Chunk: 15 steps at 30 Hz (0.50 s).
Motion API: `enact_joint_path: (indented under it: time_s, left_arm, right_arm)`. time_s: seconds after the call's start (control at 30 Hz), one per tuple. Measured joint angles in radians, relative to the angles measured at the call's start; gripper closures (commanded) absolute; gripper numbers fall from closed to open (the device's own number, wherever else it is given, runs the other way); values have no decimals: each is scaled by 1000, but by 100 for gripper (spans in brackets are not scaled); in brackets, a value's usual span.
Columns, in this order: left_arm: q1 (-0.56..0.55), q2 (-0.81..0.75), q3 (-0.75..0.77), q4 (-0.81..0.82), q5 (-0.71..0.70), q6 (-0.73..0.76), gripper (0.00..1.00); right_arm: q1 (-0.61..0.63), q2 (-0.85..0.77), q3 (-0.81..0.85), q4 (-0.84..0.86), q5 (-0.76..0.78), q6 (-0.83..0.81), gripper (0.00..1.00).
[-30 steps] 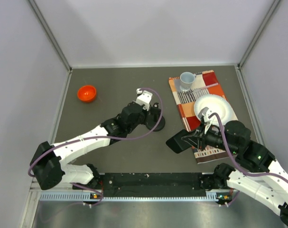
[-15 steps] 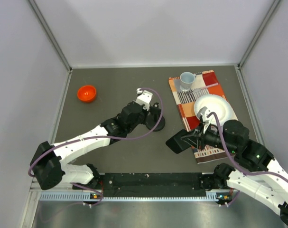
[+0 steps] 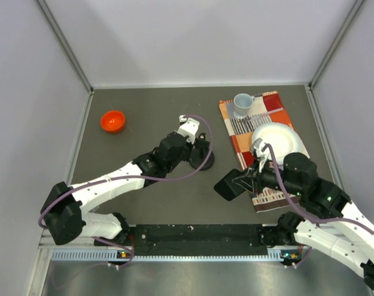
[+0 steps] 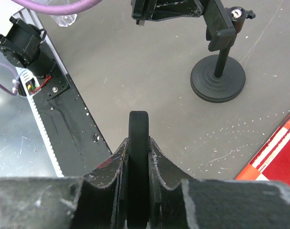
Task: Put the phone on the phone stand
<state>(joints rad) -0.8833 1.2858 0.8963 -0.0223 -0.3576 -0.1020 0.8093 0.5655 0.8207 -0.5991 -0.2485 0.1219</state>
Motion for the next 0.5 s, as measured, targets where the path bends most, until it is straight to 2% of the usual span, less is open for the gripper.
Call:
enact_joint_path:
  time_s: [0.13, 0.37, 0.5]
  left_arm:
    - [0, 0, 0, 1, -5, 14, 100]
    - [1, -15, -19, 24, 25, 47, 100]
    - [3, -67, -53, 15, 99, 84, 100]
  right_arm:
    - [0, 32, 9, -1, -16, -26, 100]
    - [0, 103, 53, 3, -71, -117, 100]
    - [0, 132, 69, 2, -179, -232, 100]
